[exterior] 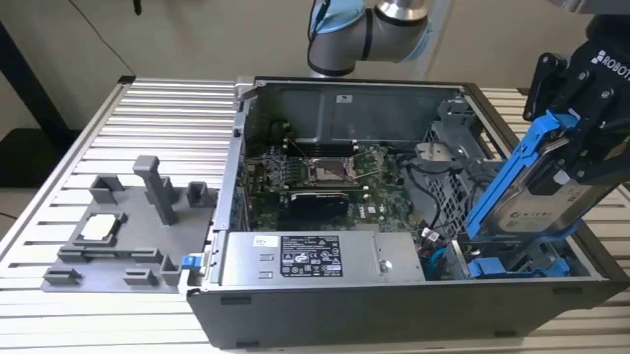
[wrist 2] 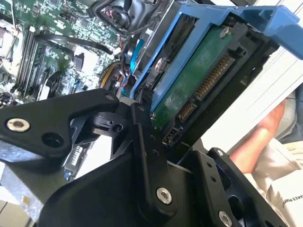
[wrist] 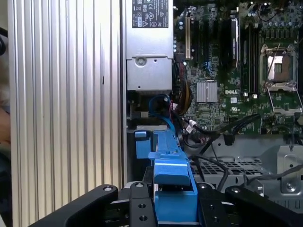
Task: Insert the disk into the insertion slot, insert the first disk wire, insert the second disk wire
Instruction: 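Insert the disk into the insertion slot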
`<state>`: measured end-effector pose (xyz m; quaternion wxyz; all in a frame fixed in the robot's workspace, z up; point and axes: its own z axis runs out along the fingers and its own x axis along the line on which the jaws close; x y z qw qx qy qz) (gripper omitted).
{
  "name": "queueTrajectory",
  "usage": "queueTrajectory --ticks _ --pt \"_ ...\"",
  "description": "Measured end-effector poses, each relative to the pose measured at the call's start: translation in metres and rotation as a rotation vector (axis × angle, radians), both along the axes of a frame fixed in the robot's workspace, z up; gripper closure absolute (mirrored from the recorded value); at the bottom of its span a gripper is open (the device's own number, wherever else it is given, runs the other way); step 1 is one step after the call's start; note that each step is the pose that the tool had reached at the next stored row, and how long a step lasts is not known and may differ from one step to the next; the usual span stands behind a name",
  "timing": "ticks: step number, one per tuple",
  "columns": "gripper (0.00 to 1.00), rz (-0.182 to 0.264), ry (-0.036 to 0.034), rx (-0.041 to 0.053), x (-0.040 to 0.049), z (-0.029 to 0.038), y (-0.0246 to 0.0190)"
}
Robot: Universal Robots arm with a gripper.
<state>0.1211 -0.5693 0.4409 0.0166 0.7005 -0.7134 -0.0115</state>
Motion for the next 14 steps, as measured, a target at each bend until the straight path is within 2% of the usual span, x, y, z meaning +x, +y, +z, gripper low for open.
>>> queueTrajectory --ticks 14 --pt "0.67 0.000 0.0000 0.0000 0.0045 -0.0242 -0.0009"
